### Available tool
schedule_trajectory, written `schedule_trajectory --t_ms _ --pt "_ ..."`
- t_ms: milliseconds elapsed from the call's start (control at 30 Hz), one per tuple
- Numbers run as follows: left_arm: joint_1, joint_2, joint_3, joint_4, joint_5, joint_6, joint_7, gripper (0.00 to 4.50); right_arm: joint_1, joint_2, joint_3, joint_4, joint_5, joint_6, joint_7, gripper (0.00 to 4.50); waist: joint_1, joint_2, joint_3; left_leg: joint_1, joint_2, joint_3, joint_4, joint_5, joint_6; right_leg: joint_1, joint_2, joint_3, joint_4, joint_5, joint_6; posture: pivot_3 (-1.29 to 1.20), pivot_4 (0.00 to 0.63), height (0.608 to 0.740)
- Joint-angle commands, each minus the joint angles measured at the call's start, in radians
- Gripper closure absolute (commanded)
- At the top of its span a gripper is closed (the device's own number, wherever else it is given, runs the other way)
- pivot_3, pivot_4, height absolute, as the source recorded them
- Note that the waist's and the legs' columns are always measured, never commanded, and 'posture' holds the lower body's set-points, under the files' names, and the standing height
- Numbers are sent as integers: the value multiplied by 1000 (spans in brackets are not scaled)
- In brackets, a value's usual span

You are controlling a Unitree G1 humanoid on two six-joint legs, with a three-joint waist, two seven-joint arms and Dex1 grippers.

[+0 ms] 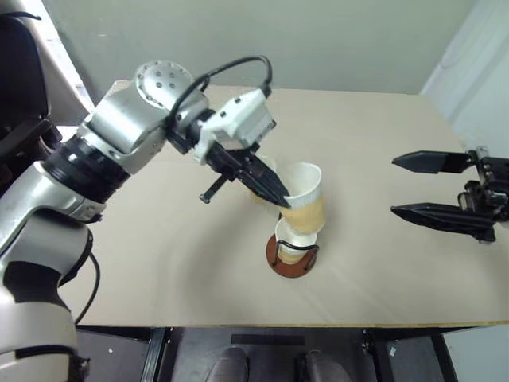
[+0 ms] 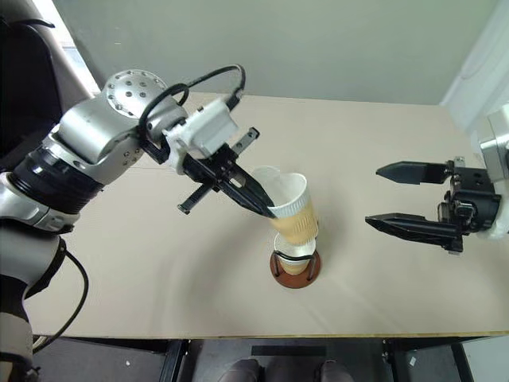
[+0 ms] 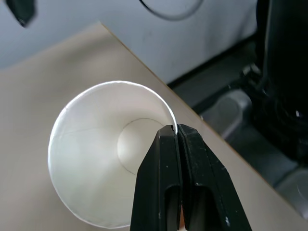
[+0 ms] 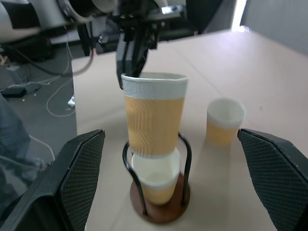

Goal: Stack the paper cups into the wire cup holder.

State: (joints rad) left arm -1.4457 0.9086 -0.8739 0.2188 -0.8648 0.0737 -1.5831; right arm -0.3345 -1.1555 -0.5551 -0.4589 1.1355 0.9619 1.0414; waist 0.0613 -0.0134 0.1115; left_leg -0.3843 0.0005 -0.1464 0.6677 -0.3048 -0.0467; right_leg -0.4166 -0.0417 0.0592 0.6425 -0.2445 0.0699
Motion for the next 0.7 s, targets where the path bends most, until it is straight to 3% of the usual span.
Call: schedule_trajectory --t_ms 33,233,700 --pt "-47 9 -36 -4 -7 -71 -31 4435 49 -32 -105 -21 -4 7 23 0 2 0 0 0 0 0 0 0 0 0 0 0 0 0 0 0 150 740" --pt "-65 -5 -113 17 35 -160 -31 4435 88 -38 -145 -35 13 6 14 0 2 0 0 0 0 1 0 0 1 0 0 0 0 0 0 0 150 740" --pt "-53 -50 -127 58 135 -238 -31 4435 120 -29 -146 -48 12 -12 0 0 2 0 0 -1 -1 1 2 -1 2 1 0 0 0 0 0 0 150 740"
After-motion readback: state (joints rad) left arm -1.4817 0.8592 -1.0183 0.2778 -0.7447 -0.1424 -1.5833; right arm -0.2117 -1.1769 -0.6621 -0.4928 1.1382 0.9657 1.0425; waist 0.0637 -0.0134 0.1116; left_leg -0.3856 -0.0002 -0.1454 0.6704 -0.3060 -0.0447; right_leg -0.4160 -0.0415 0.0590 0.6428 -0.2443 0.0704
